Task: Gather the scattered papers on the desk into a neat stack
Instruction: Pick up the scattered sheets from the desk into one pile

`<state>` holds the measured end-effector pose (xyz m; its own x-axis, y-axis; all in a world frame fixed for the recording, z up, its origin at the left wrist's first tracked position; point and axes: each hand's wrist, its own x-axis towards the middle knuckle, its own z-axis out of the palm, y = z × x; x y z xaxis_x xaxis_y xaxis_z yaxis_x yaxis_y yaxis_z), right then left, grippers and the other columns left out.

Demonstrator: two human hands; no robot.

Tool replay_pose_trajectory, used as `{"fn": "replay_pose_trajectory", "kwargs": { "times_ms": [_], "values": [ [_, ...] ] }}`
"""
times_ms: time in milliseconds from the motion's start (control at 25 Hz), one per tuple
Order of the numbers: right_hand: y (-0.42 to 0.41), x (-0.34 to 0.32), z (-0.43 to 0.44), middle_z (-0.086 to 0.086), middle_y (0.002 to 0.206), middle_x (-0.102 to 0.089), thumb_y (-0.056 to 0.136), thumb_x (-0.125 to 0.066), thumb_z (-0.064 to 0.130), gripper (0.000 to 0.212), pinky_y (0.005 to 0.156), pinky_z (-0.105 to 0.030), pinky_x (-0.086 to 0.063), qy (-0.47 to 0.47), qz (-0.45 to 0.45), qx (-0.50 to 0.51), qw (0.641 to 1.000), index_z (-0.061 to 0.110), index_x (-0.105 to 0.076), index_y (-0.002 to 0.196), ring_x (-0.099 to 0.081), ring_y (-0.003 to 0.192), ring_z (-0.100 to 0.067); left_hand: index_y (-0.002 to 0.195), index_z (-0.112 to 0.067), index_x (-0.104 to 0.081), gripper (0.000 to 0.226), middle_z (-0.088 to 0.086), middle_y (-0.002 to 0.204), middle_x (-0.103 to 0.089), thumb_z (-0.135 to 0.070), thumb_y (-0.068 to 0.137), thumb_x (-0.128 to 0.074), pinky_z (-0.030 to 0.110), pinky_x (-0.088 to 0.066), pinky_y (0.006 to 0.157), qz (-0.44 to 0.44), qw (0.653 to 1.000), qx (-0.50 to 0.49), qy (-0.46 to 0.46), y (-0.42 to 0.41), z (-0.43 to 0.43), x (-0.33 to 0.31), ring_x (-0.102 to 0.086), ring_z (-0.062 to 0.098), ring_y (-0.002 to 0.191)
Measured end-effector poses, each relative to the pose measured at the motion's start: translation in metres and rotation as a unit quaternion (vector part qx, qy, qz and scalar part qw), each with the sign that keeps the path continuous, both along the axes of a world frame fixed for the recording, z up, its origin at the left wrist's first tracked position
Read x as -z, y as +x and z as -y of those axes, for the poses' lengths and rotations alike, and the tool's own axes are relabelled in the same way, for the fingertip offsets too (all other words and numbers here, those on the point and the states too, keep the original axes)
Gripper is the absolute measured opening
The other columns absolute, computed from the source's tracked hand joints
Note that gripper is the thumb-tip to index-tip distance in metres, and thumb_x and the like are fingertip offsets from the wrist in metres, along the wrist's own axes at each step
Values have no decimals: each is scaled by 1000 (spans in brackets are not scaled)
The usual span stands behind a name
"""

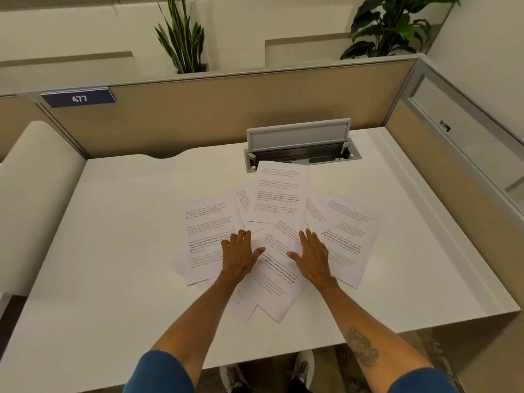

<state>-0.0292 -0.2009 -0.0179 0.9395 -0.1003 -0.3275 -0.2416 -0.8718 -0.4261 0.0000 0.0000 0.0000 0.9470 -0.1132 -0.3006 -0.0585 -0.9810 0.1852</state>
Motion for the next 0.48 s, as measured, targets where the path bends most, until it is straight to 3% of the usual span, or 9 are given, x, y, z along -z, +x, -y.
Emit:
{"fn": "replay_pose_trajectory", "kwargs": {
  "times_ms": [120,240,480],
  "values": [
    [-11,7,3,-8,170,5,98,-47,55,86,126,-48,1,-39,-40,-35,998,16,-2,161,7,157,-25,155,-14,-29,85,7,160,-33,-68,92,-48,48,-29,118,-30,999,19,35,-7,2,7,-36,29,145],
    [-18,14,1,-7,169,8,97,-49,54,90,126,-50,2,-51,-57,-56,995,17,2,161,10,157,-25,153,-13,-30,87,6,155,-37,-63,87,-59,47,-29,117,-41,997,48,55,-13,5,15,-37,28,142],
    [-27,26,0,-6,169,10,100,-48,48,85,126,-52,1,-46,-88,-63,993,18,3,161,11,157,-24,155,-13,-26,85,7,156,-34,-51,90,-65,46,-31,118,-63,998,13,13,-17,13,23,-37,27,141]
  ]
}}
